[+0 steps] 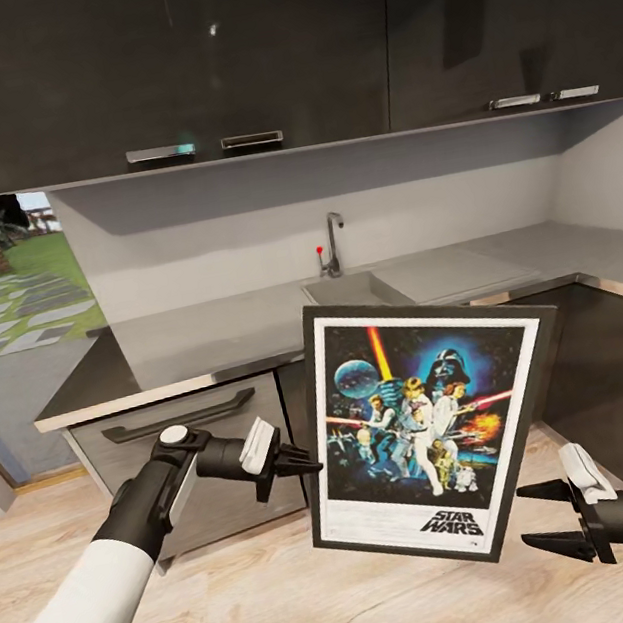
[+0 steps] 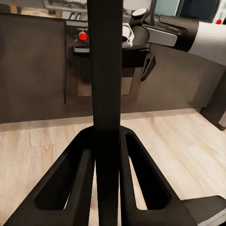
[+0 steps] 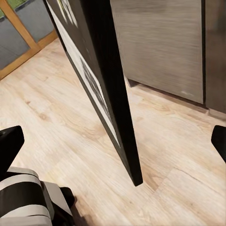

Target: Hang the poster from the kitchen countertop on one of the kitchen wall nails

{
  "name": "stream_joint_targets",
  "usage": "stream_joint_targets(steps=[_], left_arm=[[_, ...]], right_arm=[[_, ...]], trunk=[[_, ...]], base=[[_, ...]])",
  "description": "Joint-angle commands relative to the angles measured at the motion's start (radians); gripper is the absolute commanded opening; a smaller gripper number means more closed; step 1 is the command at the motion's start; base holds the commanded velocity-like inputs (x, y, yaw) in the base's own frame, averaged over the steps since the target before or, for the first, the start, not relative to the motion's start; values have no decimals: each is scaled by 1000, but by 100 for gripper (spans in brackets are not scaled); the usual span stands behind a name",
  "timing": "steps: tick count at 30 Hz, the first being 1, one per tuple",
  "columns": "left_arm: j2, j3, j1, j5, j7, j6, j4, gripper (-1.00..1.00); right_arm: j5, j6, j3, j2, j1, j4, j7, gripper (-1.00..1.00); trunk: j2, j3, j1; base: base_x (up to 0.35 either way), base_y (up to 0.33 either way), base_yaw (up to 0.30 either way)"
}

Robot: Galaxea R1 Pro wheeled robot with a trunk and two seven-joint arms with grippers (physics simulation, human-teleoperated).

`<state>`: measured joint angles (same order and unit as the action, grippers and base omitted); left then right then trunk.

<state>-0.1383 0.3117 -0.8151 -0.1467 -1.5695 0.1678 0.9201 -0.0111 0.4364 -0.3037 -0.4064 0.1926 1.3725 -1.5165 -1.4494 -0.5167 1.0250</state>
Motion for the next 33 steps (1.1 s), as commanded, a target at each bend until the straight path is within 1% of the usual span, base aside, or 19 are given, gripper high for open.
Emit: stream_joint_targets(steps=[1, 4, 5, 8, 19, 27, 31, 33], left_arm=[[-1, 4, -1, -5, -1, 7, 2, -100], [-1, 4, -1, -5, -1, 8, 6, -100], [-1, 4, -1, -5, -1, 8, 8, -100], [-1, 4, -1, -5, -1, 8, 10, -100], [-1, 3, -1, -5, -1, 9, 14, -100], [-1, 4, -1, -5, -1, 9, 14, -100], [-1, 4, -1, -5, -1, 9, 14, -100], [-1, 4, -1, -5, -1, 9, 14, -100]], right_arm=[[-1, 10, 0, 0, 1, 0, -3, 100], [-1, 4, 0, 6, 1, 0, -3, 100], [-2, -12, 0, 9, 0, -1, -4, 100], [-2, -27, 0, 13, 0, -1, -4, 100], [-3, -34, 0, 15, 0, -2, -4, 100], [-3, -36, 0, 16, 0, -26, -3, 100], [-3, -39, 0, 22, 0, -29, -3, 100], [-3, -54, 0, 25, 0, -32, -2, 100]], trunk=[[-1, -1, 0], [-1, -1, 0], [-1, -1, 0], [-1, -1, 0], [-1, -1, 0], [-1, -1, 0], [-1, -1, 0], [-1, -1, 0]], base=[[0, 0, 0], [0, 0, 0], [0, 0, 0], [0, 0, 0], [0, 0, 0], [0, 0, 0], [0, 0, 0], [0, 0, 0]])
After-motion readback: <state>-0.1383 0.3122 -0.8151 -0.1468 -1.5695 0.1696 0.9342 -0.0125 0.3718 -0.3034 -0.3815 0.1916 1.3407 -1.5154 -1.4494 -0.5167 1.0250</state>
